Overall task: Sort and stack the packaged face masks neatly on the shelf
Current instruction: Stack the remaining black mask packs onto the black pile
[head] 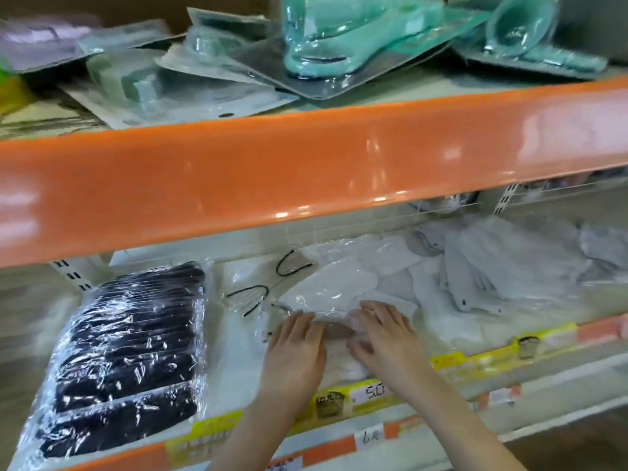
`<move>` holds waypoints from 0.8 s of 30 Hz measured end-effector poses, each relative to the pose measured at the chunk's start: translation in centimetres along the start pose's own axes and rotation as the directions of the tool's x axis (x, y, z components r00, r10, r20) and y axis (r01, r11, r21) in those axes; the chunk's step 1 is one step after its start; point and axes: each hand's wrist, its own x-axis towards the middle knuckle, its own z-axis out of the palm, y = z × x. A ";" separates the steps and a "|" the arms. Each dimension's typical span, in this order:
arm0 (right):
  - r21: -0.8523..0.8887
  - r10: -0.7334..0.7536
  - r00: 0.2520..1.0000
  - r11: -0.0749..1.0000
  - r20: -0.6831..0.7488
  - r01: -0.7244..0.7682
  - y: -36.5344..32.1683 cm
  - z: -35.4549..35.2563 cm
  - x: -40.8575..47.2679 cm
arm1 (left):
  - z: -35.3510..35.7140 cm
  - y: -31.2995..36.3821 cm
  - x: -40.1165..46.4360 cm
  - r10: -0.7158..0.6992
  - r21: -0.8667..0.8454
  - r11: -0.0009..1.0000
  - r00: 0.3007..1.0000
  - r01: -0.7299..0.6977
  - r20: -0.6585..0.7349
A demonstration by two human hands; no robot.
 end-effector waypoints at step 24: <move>0.185 0.165 0.959 0.960 0.230 -0.210 7.1 -2.6 1.8 | 1.9 3.7 3.0 -0.134 0.077 0.990 0.972 0.121 0.190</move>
